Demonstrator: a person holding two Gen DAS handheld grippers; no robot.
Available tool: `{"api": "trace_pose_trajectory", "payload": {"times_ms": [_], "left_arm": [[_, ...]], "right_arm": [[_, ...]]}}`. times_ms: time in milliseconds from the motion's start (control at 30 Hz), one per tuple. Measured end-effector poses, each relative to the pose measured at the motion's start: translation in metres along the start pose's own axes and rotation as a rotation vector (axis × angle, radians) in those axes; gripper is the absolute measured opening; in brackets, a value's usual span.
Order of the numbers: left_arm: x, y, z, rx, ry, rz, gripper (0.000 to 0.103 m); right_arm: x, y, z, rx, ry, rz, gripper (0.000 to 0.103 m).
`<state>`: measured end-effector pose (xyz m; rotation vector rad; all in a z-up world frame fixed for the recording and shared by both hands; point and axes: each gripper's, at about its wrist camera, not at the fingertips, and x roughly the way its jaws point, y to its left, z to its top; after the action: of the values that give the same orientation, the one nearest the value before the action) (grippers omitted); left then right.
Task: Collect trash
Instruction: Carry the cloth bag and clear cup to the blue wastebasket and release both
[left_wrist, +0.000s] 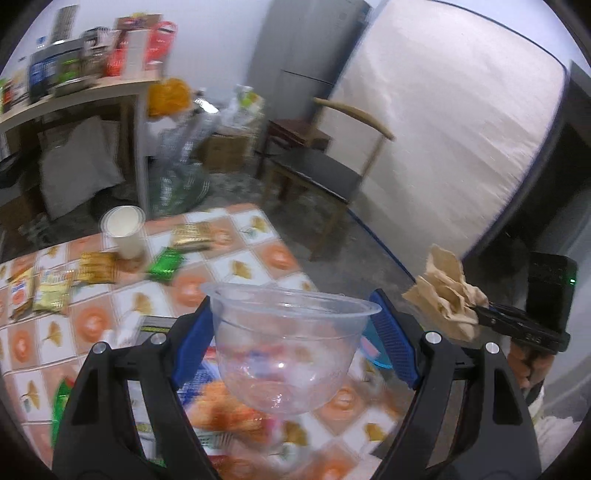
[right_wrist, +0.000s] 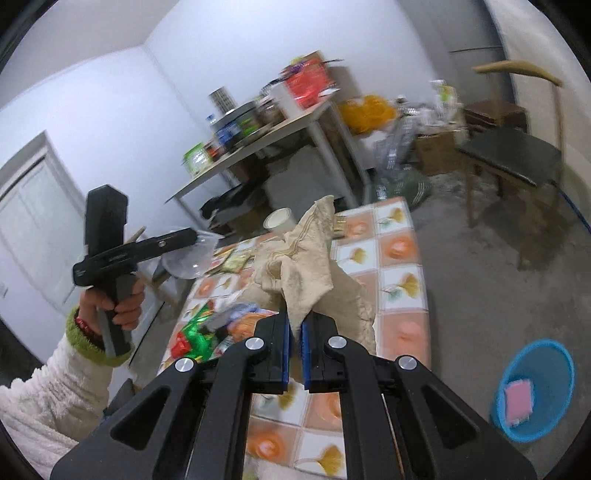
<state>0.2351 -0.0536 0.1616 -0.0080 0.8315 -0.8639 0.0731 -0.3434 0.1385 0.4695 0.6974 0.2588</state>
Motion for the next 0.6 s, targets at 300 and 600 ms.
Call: {"api": "trace_pose_trajectory", "payload": {"times_ms": [300, 600], "left_arm": [[0.095, -0.131, -0.013, 0.155, 0.142, -0.168, 0.077], [0.226, -0.225, -0.047, 0.206, 0.337, -0.23, 0.077]], "right_arm": [[-0.075, -0.112, -0.065, 0.259, -0.068, -0.153, 0.005], [-0.097, -0.227, -0.144, 0.603, -0.06, -0.199, 0.006]]}}
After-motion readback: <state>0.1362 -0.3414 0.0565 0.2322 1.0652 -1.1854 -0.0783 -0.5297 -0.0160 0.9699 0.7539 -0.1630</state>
